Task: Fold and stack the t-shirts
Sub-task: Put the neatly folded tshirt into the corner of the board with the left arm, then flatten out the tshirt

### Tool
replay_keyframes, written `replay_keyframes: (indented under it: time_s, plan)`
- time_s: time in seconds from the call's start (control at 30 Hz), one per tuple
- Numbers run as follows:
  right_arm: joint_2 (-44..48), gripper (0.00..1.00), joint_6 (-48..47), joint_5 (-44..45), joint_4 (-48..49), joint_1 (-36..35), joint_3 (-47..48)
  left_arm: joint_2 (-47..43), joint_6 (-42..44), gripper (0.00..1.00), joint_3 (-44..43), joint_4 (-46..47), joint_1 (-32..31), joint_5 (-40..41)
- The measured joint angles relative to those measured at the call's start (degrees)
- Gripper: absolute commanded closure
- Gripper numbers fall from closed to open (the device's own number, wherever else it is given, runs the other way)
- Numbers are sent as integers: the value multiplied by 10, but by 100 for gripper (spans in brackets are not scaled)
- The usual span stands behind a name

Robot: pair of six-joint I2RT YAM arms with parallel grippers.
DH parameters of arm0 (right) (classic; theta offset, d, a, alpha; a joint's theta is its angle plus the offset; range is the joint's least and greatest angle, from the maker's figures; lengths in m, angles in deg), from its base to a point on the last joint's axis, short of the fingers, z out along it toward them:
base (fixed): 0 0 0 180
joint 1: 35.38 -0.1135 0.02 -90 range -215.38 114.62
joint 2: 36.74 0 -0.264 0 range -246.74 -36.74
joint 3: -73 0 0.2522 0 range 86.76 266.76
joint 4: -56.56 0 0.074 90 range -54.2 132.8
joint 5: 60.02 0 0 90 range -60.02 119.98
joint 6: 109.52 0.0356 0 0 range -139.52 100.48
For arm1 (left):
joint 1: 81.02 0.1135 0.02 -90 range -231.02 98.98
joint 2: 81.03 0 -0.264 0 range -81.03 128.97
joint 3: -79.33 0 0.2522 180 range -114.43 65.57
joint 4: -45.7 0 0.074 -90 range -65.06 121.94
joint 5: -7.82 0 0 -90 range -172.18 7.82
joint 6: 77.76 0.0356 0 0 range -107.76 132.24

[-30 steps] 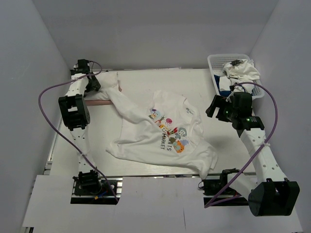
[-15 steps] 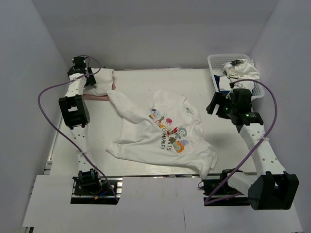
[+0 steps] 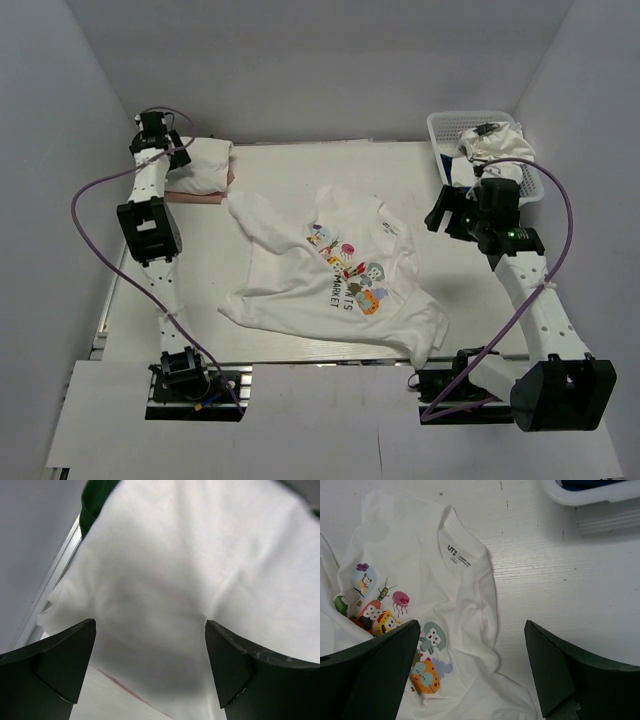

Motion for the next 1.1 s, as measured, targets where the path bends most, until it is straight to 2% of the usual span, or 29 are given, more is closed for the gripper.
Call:
replay_keyframes:
  time_s: [0.2, 0.3, 0.37, 0.47, 0.57, 0.63, 0.7, 0.87, 0.9, 0.97, 1.0, 1.1]
  plan:
    - [5, 10, -2, -10, -2, 0, 33, -86, -33, 0, 3, -3, 2, -51]
    - [16, 10, 1, -17, -9, 0, 33, -182, -47, 0, 23, -28, -4, -87]
    - [37, 10, 6, -20, -15, 0, 22, -269, -59, 0, 72, -49, -14, -107]
    - [82, 10, 23, -22, -29, 0, -12, -452, -90, 0, 273, -55, -37, -135]
    - [123, 10, 55, -11, -55, 0, -53, -628, -132, 0, 525, -62, -64, -166]
    - [139, 10, 76, 2, -86, 0, -75, -706, -157, 0, 657, -84, -75, -187]
    - [151, 10, 94, 4, -110, 0, -96, -746, -178, 0, 746, -120, -79, -193]
    - [179, 10, 146, -3, -181, 0, -144, -847, -218, 0, 887, -222, -85, -202]
    - [183, 10, 152, -8, -195, 0, -152, -875, -224, 5, 904, -236, -86, -206]
    - [188, 10, 160, -19, -217, 0, -170, -916, -236, 8, 931, -255, -89, -213]
    - [189, 10, 162, -26, -225, 0, -182, -925, -241, 8, 939, -264, -89, -219]
    - [188, 10, 162, -48, -233, -1, -215, -913, -254, 17, 951, -267, -92, -229]
